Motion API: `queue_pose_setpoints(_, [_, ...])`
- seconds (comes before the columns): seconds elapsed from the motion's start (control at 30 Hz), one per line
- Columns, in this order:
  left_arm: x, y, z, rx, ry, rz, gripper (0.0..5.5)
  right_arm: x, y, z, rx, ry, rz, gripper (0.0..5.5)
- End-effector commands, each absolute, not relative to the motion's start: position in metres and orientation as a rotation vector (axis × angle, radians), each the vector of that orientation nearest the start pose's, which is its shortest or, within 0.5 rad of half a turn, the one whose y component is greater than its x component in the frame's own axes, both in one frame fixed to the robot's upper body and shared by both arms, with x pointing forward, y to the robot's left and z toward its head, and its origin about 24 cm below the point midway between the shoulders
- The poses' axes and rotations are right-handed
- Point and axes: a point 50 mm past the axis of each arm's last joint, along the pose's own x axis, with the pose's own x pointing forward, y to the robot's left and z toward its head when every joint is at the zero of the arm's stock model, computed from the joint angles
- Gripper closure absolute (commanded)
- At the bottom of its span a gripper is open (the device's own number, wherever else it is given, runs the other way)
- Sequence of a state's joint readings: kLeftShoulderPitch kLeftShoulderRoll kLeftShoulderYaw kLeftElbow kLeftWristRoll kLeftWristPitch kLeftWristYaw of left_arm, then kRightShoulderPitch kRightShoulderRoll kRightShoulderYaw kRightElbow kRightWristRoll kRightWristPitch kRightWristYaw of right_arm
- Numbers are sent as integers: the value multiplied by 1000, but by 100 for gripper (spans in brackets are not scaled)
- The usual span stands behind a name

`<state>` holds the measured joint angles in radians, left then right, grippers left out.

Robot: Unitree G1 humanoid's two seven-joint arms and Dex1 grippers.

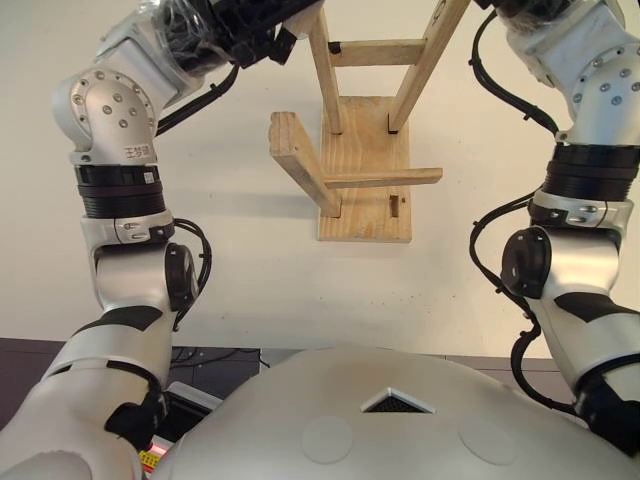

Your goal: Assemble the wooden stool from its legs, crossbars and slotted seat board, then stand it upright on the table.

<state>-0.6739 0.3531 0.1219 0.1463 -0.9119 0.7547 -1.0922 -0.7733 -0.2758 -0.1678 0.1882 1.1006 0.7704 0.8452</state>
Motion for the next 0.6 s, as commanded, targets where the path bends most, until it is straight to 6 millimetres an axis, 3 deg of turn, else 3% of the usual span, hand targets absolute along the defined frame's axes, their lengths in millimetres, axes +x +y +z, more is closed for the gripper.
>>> queue_pose_setpoints(0.03, [310, 135, 198, -538, -93, -1465, 349, 324, -112, 232, 751, -156, 1396, 203])
queue_pose_setpoints(0.3, [308, 134, 197, -538, -78, -1495, 349, 321, -112, 231, 755, -132, 1443, 345])
queue_pose_setpoints(0.47, [306, 137, 194, -515, -56, -1488, 349, 320, -111, 231, 752, -124, 1450, 345])
queue_pose_setpoints(0.5, [305, 137, 192, -502, -37, -1491, 312, 320, -111, 231, 750, -123, 1448, 345])
queue_pose_setpoints(0.6, [304, 139, 185, -483, 9, -1473, 270, 321, -112, 226, 731, -119, 1418, 345])
